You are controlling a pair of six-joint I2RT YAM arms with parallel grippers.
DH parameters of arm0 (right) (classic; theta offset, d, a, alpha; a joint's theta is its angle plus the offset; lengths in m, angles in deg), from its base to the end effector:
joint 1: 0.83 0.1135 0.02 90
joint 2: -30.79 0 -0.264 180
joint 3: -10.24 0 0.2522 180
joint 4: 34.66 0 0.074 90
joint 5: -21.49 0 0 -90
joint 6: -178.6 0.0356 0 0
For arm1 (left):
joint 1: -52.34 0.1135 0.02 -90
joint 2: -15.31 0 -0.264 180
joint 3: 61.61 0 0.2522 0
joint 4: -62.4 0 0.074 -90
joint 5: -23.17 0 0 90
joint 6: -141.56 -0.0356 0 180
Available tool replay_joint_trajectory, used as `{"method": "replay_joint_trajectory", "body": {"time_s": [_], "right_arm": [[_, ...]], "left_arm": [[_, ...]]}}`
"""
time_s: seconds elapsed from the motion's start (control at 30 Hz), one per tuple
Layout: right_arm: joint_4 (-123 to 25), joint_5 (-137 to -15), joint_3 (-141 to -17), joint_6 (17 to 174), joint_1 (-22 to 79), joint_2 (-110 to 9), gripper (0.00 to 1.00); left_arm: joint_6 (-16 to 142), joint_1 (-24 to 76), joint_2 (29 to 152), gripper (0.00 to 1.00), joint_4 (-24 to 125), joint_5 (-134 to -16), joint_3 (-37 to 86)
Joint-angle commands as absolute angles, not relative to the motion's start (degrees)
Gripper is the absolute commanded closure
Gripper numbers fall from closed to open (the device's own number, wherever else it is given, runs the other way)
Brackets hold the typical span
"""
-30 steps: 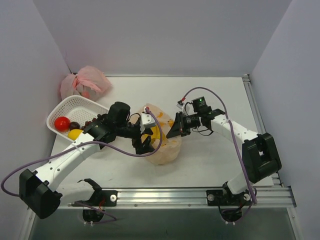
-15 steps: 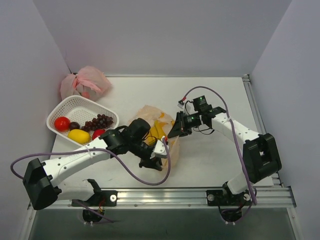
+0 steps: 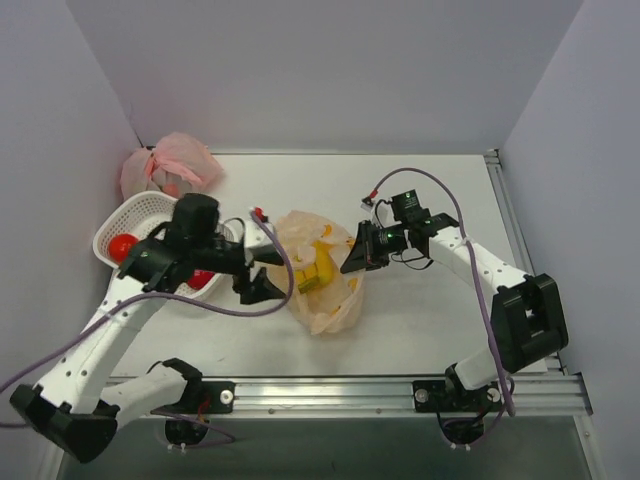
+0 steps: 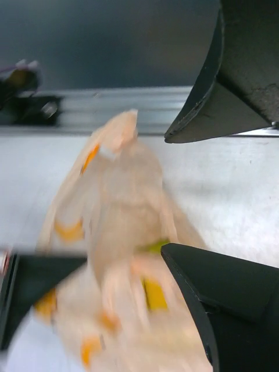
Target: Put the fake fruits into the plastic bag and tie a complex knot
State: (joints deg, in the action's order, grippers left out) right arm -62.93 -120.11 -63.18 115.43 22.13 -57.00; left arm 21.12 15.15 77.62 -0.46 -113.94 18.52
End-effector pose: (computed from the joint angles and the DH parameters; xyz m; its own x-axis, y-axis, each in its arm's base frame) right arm 0.2882 0.1524 0.2496 -0.9055 -0.0792 -0.4168 -0.4084 0.4290 0.8057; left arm 0.1490 -0.1458 0.3549 -0.0686 0.4849 -0.8719 0.9959 -0.0190 -0.0890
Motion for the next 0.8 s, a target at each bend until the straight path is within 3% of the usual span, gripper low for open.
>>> {"method": "replay_joint_trajectory", "body": {"time_s": [0.0, 0.17, 0.27, 0.43, 0.77], "right_arm": [[-65.21, -118.26, -63.03, 111.9, 22.72, -52.97, 1.0], [-66.27, -116.77, -62.5, 109.7, 23.43, -52.09, 1.0], [-66.62, -115.72, -62.32, 109.0, 23.95, -51.74, 1.0], [-67.06, -114.22, -62.41, 107.85, 24.57, -51.65, 1.0], [-67.06, -114.74, -63.2, 107.41, 25.54, -53.41, 1.0]], "left_arm": [[29.03, 29.98, 72.54, 0.2, -0.84, -123.41, 24.22], [31.34, 51.96, 71.3, 0.21, -3.91, -125.36, 24.66], [29.58, 65.16, 76.56, 0.21, -9.18, -121.87, 26.41], [26.25, 69.21, 86.68, 0.22, -11.84, -103.33, 27.83], [6.12, 67.38, 100.65, 0.06, -4.19, -99.01, 29.67]]}}
